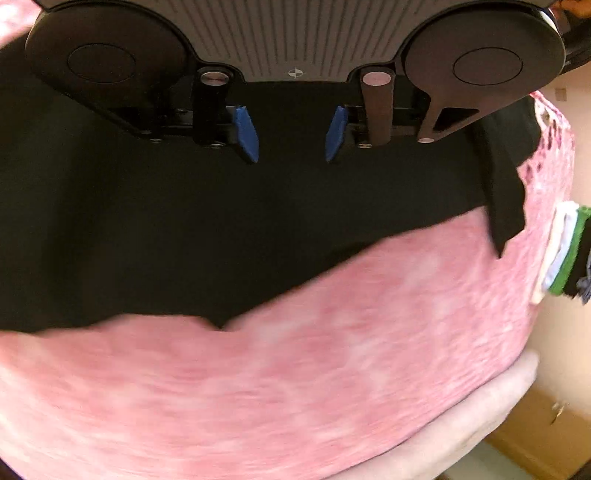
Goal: Fold clothes
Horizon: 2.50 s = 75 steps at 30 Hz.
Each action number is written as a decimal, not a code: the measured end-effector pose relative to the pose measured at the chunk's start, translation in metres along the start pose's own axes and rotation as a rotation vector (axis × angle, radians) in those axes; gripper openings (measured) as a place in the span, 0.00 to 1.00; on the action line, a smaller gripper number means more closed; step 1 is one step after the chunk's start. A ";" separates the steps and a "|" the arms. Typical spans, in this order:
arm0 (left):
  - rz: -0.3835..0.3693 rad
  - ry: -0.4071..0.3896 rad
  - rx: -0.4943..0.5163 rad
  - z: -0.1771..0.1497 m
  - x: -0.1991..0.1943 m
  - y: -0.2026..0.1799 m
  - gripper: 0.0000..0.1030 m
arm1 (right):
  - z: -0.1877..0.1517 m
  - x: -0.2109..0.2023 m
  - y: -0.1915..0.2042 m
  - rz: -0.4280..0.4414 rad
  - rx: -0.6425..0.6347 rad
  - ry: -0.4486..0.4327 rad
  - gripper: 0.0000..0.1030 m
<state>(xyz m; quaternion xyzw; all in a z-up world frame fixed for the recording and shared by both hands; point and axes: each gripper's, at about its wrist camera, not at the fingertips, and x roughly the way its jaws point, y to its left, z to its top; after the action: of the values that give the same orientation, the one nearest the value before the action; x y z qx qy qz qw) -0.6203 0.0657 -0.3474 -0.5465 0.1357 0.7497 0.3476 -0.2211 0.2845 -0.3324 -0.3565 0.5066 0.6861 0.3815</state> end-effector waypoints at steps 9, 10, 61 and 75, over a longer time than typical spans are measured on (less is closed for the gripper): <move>-0.018 -0.052 -0.037 0.111 0.047 0.091 0.04 | 0.024 0.084 0.125 0.115 0.015 0.004 0.36; -0.023 -0.058 -0.043 0.120 0.043 0.098 0.04 | 0.028 0.093 0.134 0.156 0.033 0.005 0.36; -0.308 -0.060 -0.550 0.068 0.035 0.169 0.23 | -0.119 0.089 0.182 -0.064 -0.921 -0.037 0.41; -0.358 -0.321 -0.366 0.026 0.035 0.162 0.25 | -0.154 0.068 0.085 -0.011 -0.953 -0.422 0.41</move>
<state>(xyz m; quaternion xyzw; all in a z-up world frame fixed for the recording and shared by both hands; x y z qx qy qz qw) -0.7528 -0.0231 -0.3986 -0.4896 -0.1568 0.7655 0.3869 -0.3116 0.1298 -0.3912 -0.3473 0.0484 0.8954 0.2745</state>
